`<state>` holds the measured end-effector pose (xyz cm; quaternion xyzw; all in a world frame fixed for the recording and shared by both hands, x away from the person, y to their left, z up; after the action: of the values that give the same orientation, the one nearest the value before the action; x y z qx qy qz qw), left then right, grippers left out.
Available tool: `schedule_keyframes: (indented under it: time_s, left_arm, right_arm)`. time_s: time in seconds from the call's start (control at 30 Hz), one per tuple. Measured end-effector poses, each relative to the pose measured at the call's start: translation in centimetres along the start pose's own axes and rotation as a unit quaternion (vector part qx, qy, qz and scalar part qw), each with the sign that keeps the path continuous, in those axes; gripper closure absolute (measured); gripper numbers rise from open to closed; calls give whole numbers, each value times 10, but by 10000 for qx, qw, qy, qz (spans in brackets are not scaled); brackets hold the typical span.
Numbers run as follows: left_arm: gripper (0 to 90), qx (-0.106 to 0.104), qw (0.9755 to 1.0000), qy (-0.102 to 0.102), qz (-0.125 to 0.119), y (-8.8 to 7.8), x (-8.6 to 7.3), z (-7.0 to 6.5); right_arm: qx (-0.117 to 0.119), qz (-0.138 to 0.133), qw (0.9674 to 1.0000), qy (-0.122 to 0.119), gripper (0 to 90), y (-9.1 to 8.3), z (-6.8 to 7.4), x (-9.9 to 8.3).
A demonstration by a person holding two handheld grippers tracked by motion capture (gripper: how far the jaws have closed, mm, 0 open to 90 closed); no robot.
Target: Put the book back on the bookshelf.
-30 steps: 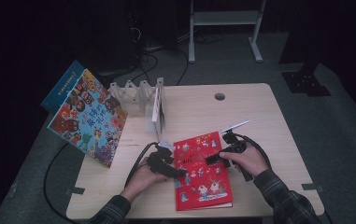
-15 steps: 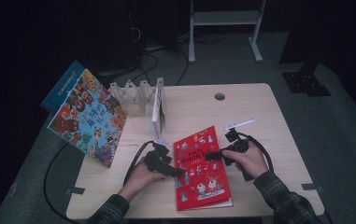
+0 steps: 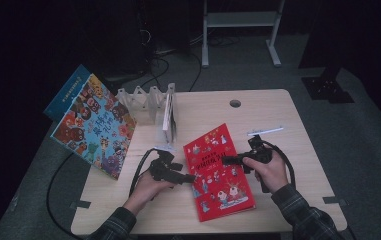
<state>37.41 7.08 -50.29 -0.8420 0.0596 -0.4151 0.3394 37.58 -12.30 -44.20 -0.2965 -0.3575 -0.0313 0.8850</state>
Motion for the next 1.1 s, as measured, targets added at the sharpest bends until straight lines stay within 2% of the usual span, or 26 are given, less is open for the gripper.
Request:
schedule_keyframes:
  time_s: [0.13,0.17,0.27,0.47,0.57,0.67,0.8,0.97,1.1]
  left_arm:
    - [129,-189,9994,116,-252,-2,6,-6]
    - [130,-258,9989,131,-361,-2,9,-8]
    - [130,-409,9979,142,-474,0,13,-12]
    - [140,-646,9969,160,-412,10,14,-17]
    - [146,-735,9967,107,-341,14,15,-18]
    - [165,-836,9958,0,-380,13,16,-18]
    - [225,-844,9949,-83,-547,7,21,-18]
    - [282,-678,9953,24,-691,0,28,-18]
    - [378,-604,9927,133,-1039,-10,34,-17]
  right_arm:
    - [58,-349,9993,-153,819,-10,7,8]
    - [62,-403,9990,-196,822,-12,8,9]
    - [70,-490,9984,-287,827,-15,11,12]
    - [69,-516,9980,-363,826,-15,14,12]
    - [51,-532,9977,-412,825,-15,14,12]
    - [44,-541,9976,-428,825,-16,15,12]
    - [111,-628,9969,-452,831,-19,16,14]
    - [196,-741,9957,-526,832,-23,17,16]
    - [271,-819,9945,-586,818,-26,16,16]
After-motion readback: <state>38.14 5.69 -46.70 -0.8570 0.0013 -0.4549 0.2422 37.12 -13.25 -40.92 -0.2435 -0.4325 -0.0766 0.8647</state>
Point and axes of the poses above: each handheld gripper's, and its own axes: y roughly forward along the jaws, x roughly out of its top, z roughly to its left, the point moved 8 cm from there along y, roughly forward along the jaws
